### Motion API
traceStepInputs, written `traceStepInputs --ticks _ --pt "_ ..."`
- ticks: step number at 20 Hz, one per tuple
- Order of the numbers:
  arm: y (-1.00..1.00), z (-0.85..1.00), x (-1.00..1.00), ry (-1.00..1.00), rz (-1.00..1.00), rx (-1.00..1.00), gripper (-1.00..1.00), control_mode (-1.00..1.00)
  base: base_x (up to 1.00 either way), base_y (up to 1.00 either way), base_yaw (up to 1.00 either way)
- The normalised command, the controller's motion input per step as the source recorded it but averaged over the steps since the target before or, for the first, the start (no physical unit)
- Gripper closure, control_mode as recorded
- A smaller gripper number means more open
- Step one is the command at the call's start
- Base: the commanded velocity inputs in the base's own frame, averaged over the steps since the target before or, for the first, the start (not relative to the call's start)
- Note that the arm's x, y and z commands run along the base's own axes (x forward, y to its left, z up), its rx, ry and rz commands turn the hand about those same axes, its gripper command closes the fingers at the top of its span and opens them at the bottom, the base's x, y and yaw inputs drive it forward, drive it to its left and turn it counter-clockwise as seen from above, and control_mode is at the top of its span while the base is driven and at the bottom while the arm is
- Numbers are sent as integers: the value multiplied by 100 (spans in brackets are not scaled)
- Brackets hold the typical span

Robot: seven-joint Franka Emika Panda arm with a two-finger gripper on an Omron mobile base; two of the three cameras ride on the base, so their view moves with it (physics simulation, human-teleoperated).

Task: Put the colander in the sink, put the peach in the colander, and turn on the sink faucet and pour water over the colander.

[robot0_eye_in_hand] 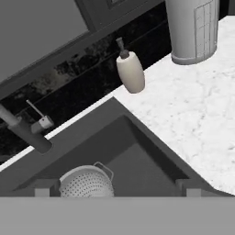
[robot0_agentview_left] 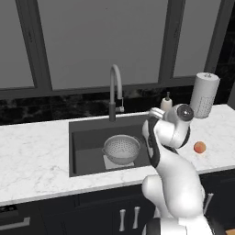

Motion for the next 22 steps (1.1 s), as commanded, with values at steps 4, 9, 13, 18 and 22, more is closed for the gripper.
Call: traceStepInputs --ticks 4,9,13,18,22 --pt "-50 85 -87 44 0 0 -100 -100 0 0 0" --pt "-43 17 -76 49 0 -2 -100 -100 0 0 0" --pt "-61 -38 -65 26 -2 -1 -100 -100 0 0 0" --pt "-86 -48 -24 17 -2 1 -100 -100 0 0 0" --pt "-60 -32 0 12 0 4 -100 -100 0 0 0"
